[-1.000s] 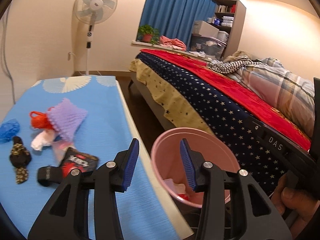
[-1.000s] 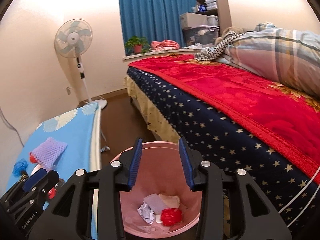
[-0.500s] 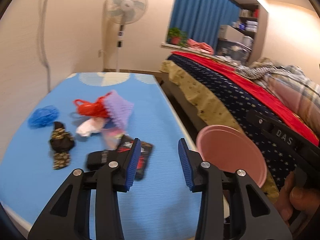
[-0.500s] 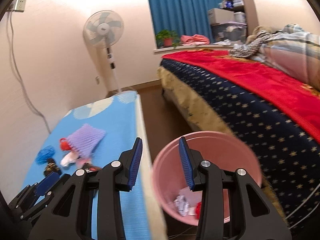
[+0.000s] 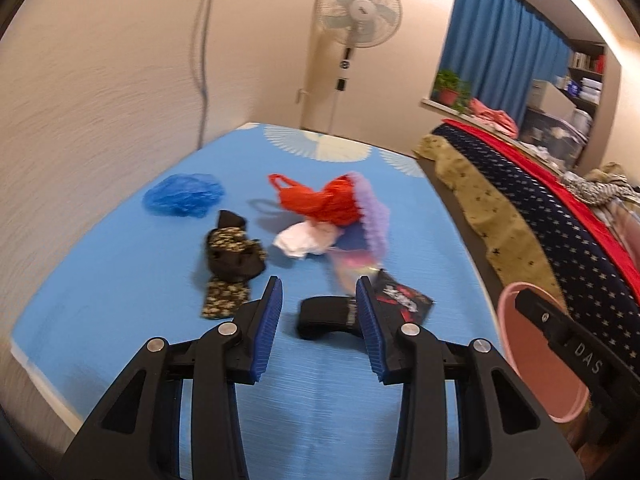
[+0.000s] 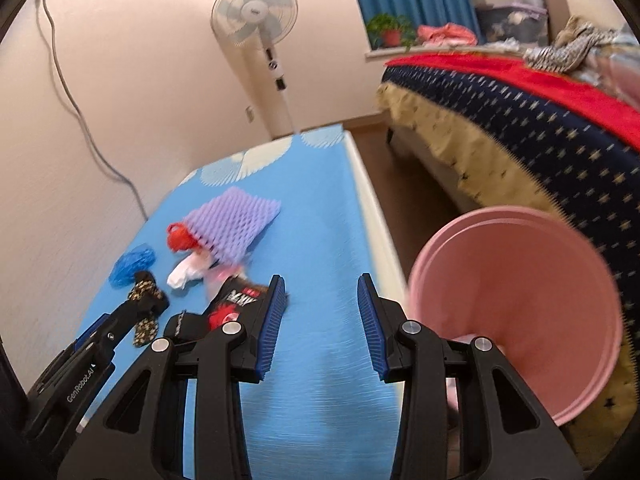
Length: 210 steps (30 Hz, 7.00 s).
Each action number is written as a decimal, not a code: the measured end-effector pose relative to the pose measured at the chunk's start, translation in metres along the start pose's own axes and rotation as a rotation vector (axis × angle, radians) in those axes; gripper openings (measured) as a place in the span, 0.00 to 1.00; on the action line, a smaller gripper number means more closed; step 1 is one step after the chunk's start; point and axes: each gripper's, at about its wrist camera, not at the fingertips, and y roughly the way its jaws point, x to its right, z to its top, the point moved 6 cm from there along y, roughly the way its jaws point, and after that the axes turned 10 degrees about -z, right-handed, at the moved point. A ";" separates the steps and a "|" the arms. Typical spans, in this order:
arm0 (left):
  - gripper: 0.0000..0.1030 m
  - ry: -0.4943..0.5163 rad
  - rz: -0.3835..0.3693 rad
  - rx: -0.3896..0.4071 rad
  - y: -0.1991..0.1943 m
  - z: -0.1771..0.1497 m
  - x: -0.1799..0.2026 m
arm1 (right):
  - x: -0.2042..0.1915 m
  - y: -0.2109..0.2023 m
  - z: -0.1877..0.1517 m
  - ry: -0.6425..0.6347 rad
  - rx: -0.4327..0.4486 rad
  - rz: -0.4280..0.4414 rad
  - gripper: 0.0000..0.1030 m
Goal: Collect trash
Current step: 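Move both open grippers back toward the remaining trash on the table, then grasp the black floral cloth with the left gripper while the right grasps a small black item, then carry both items over the pink bin and open both grippers to drop them, then move both open grippers back toward the table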
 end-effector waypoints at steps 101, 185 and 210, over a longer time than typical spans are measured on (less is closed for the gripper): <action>0.10 0.138 -0.205 -0.026 0.012 0.001 0.081 | 0.079 -0.052 0.036 0.074 0.188 -0.140 0.10; 0.21 0.288 -0.537 -0.191 0.053 -0.046 0.229 | 0.201 -0.054 0.046 0.198 0.149 -0.517 0.46; 0.21 0.186 -0.382 -0.096 0.005 -0.002 0.119 | 0.100 -0.082 0.046 0.051 0.194 -0.345 0.52</action>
